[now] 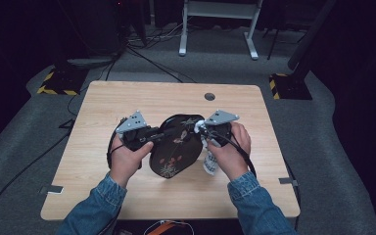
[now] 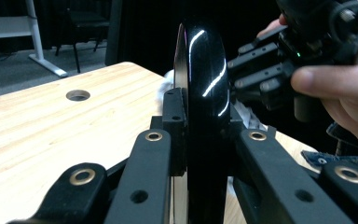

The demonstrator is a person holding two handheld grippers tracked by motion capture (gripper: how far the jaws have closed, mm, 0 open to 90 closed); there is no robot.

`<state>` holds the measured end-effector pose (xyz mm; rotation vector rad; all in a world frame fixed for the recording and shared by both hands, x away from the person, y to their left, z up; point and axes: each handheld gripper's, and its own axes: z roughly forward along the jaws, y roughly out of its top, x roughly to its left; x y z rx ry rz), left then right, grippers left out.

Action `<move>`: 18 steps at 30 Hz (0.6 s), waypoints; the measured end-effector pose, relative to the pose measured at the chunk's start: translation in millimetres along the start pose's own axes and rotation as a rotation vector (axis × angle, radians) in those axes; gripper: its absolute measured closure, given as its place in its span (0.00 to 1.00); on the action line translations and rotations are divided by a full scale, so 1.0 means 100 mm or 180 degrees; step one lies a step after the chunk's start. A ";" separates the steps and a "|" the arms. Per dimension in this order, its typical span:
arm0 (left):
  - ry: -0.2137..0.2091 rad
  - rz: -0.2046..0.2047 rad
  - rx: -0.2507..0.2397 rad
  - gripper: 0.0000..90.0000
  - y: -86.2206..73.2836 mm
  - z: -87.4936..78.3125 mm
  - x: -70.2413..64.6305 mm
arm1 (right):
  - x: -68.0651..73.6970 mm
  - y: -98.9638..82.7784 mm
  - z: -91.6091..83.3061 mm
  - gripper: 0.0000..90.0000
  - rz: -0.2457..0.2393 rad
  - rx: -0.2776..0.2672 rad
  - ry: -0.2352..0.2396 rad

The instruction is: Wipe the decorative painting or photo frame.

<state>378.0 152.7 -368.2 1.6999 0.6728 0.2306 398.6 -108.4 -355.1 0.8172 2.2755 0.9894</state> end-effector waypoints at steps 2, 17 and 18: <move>0.0001 -0.0008 -0.0001 0.89 0.00 0.00 0.00 | 0.03 0.00 0.00 0.91 -0.0022 0.0008 0.0008; 0.0000 -0.0047 -0.0016 0.89 -0.01 0.00 0.01 | 0.45 0.14 -0.03 0.91 -0.0282 -0.0141 0.0384; -0.0002 -0.0047 -0.0017 0.89 -0.01 0.00 0.01 | 0.45 0.14 -0.03 0.91 -0.0281 -0.0143 0.0392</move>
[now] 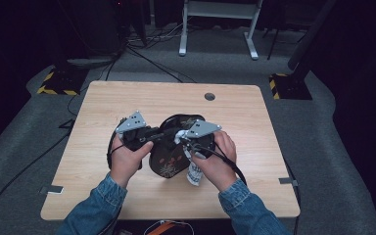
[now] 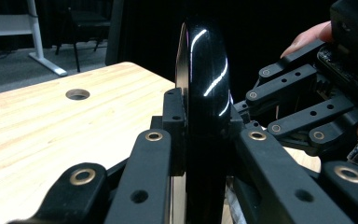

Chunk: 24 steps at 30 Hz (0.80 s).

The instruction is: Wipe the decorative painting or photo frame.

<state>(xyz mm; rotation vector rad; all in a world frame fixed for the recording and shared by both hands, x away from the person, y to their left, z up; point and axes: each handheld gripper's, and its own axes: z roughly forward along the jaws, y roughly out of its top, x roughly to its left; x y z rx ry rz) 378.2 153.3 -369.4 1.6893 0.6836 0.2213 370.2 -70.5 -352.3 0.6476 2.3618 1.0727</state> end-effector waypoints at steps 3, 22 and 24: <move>-0.0005 0.0005 0.0005 0.89 0.00 0.00 -0.01 | -0.04 -0.02 0.00 0.91 0.0080 -0.0031 0.0048; 0.0002 0.0037 0.0019 0.89 0.01 0.00 -0.01 | -0.50 -0.32 0.00 0.91 0.0483 0.0088 -0.0272; 0.0003 0.0037 0.0017 0.89 0.01 0.00 -0.01 | -0.55 -0.36 0.00 0.91 0.0571 0.0079 -0.0284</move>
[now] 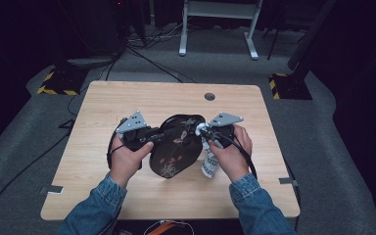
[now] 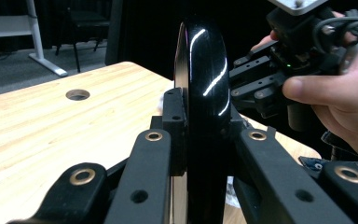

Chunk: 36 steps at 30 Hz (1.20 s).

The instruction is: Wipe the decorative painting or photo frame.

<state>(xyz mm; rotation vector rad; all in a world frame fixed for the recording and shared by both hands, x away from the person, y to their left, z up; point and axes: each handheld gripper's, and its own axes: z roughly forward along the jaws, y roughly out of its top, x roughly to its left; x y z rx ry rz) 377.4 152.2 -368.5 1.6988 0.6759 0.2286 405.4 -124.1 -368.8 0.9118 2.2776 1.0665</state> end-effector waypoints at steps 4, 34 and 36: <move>0.0005 0.0001 0.0001 0.89 0.00 0.00 0.00 | -0.03 -0.03 0.01 0.91 0.0148 -0.0044 0.0029; 0.0005 -0.0028 -0.0003 0.89 0.00 0.01 0.00 | 0.46 0.06 0.00 0.91 0.0105 -0.0240 0.0510; 0.0006 -0.0026 -0.0002 0.89 0.00 0.01 0.00 | 0.39 0.01 0.01 0.91 0.0162 -0.0218 0.0464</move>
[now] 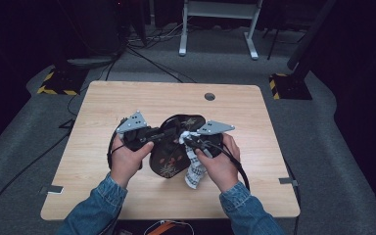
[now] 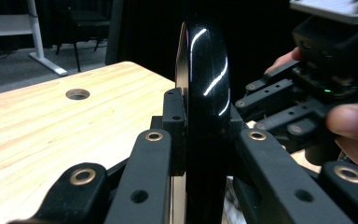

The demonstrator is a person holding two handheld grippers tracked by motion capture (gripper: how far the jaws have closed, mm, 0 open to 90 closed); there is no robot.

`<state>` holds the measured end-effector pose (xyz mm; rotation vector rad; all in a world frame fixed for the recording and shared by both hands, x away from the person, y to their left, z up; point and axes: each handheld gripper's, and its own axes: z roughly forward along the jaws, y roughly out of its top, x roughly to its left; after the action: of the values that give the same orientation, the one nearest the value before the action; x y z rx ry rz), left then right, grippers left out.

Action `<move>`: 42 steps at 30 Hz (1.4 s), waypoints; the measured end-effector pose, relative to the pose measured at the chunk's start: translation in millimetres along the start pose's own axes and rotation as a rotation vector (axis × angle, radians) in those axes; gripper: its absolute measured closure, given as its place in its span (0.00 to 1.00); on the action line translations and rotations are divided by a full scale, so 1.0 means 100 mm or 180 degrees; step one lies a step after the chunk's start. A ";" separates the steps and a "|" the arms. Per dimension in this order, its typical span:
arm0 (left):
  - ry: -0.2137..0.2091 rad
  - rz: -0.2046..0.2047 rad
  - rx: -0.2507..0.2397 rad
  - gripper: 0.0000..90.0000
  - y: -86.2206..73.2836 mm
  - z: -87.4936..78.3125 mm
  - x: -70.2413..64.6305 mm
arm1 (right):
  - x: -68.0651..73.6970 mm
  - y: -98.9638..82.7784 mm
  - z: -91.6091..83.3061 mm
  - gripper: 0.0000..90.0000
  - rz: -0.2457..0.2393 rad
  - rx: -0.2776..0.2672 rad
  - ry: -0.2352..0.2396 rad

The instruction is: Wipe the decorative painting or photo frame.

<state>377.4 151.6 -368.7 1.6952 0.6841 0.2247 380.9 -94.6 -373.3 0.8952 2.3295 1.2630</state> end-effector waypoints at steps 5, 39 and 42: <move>0.0003 0.0017 0.0002 0.89 0.00 0.00 0.00 | -0.16 -0.07 -0.01 0.91 0.0127 0.0041 -0.0115; 0.0014 -0.0023 -0.0020 0.89 -0.01 0.01 -0.01 | 0.07 -0.01 0.03 0.91 -0.0014 0.0087 0.0030; 0.0021 -0.0029 -0.0020 0.89 -0.01 0.01 -0.01 | 0.15 0.02 0.04 0.91 -0.0068 0.0061 0.0105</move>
<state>377.2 150.4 -369.8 1.6856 0.6953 0.2258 372.6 -81.0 -374.3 0.8593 2.3741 1.2583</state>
